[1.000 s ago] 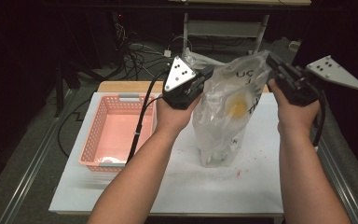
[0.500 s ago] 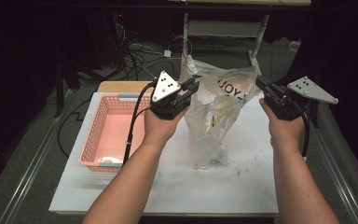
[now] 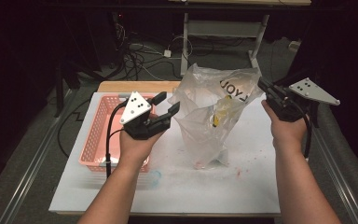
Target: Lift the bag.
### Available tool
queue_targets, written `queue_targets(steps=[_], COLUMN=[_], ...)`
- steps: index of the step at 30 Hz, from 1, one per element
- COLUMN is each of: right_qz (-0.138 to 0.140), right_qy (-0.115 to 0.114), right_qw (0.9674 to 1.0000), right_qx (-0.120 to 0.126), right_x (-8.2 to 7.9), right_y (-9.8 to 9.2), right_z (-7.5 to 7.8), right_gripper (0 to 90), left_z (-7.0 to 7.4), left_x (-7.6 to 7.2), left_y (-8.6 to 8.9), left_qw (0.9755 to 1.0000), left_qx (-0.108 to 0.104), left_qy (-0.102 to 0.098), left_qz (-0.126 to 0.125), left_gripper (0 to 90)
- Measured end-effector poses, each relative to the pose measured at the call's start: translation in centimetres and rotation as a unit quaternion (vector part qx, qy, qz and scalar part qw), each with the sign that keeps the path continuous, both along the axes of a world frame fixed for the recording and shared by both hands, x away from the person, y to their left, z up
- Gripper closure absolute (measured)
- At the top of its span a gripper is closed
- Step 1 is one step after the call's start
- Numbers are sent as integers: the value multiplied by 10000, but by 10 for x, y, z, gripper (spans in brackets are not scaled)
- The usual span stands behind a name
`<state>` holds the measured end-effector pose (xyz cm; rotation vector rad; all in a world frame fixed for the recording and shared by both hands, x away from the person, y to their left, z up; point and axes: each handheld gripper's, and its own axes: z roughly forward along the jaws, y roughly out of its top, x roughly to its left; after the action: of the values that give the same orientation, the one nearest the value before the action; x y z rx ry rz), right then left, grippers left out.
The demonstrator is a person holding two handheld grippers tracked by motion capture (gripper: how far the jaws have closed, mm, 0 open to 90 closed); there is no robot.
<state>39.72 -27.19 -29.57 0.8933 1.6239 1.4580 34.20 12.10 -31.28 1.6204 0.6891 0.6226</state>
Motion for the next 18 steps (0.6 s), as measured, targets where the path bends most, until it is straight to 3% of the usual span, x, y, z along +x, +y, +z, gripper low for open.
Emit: queue_targets(steps=[3, 6, 12, 18], right_qz=[-4, -1, 52, 246], right_qy=[4, 17, 74, 85], right_qw=[10000, 10000, 9999, 9997], right_qx=[-13, -35, -57, -15], right_x=[-1, -1, -5, -15], right_y=[-1, -3, -6, -8], right_z=[-1, -3, -7, -7], right_gripper=[900, 900, 900, 737], left_z=[-12, -28, -61, -93], left_x=[-6, -11, -16, -21], left_y=[10, 14, 2, -19], left_qw=[9998, 9993, 9959, 9903], left_qx=[-92, 8, 192, 383], left_qy=[186, 372, 878, 1310], left_qz=[8, -7, -123, -271], left_gripper=[423, 387, 289, 152])
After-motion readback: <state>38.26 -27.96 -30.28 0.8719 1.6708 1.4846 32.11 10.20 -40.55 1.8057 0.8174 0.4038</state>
